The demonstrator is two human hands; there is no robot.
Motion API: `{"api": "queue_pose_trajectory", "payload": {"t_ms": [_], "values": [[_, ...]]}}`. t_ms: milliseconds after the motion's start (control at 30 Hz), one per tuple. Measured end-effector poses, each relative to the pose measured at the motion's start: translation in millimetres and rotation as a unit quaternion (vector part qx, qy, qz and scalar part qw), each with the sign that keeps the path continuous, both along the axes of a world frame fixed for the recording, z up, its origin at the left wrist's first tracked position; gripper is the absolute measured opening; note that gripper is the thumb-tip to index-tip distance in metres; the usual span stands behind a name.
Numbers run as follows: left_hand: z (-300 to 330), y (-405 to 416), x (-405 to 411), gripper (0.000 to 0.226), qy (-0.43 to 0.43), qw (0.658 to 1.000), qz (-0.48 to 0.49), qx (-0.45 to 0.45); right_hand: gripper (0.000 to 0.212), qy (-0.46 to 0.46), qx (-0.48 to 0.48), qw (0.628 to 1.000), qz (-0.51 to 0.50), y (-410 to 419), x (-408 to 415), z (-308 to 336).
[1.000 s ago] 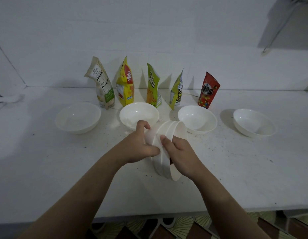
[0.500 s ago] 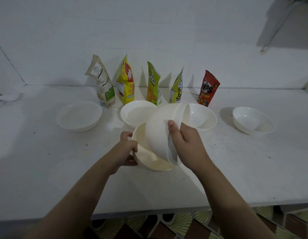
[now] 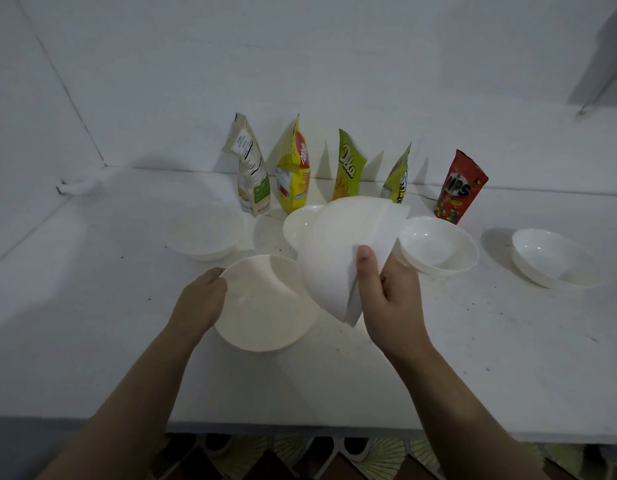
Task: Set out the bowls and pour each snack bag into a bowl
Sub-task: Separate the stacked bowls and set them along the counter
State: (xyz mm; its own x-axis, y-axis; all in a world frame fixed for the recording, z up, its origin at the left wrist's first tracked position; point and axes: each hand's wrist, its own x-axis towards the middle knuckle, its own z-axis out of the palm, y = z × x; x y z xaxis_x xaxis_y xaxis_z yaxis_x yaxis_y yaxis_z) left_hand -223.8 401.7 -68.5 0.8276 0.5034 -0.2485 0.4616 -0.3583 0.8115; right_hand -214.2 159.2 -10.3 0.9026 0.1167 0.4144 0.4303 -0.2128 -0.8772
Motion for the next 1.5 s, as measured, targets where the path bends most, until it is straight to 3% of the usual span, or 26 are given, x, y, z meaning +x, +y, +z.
{"api": "queue_pose_trajectory", "payload": {"t_ms": [233,367,433,500,567,667,800,867,1000,1200,1367,1500], "values": [[-3,18,1,0.027,-0.006,0.995,-0.058,0.080,0.049,0.002,-0.004,1.000,-0.025,25,-4,-4],[-5,20,8,0.048,-0.003,0.987,-0.100,0.129,0.047,-0.001,-0.003,0.998,-0.057,40,-4,-6],[-2,15,9,0.054,-0.053,0.976,-0.113,0.179,0.043,-0.005,0.001,0.997,-0.073,45,-5,-7],[4,8,7,0.054,-0.162,0.950,-0.144,0.224,0.041,-0.007,0.003,0.996,-0.091,48,-6,-8],[10,-1,9,0.054,-0.236,0.932,-0.186,0.202,0.037,-0.004,-0.002,0.994,-0.107,48,-7,-9],[20,-20,14,0.063,-0.261,0.926,-0.251,0.109,0.022,-0.008,-0.013,0.994,-0.110,45,-8,-10],[36,-49,16,0.087,-0.282,0.887,-0.367,0.010,0.022,-0.021,-0.016,0.991,-0.131,36,-7,-10],[42,-66,14,0.090,-0.290,0.877,-0.383,0.005,0.020,-0.019,0.009,0.991,-0.130,28,-5,-9],[49,-102,13,0.097,-0.296,0.860,-0.405,0.091,0.021,-0.009,0.035,0.992,-0.117,4,2,-10],[54,-162,19,0.106,-0.245,0.876,-0.398,0.115,0.031,0.051,-0.004,0.998,-0.042,-59,16,-3],[44,-190,26,0.107,-0.224,0.871,-0.419,0.125,0.029,0.087,-0.034,0.996,0.015,-109,29,6],[38,-231,21,0.099,-0.282,0.897,-0.318,0.120,0.041,0.088,-0.057,0.994,0.044,-131,35,1]]}}
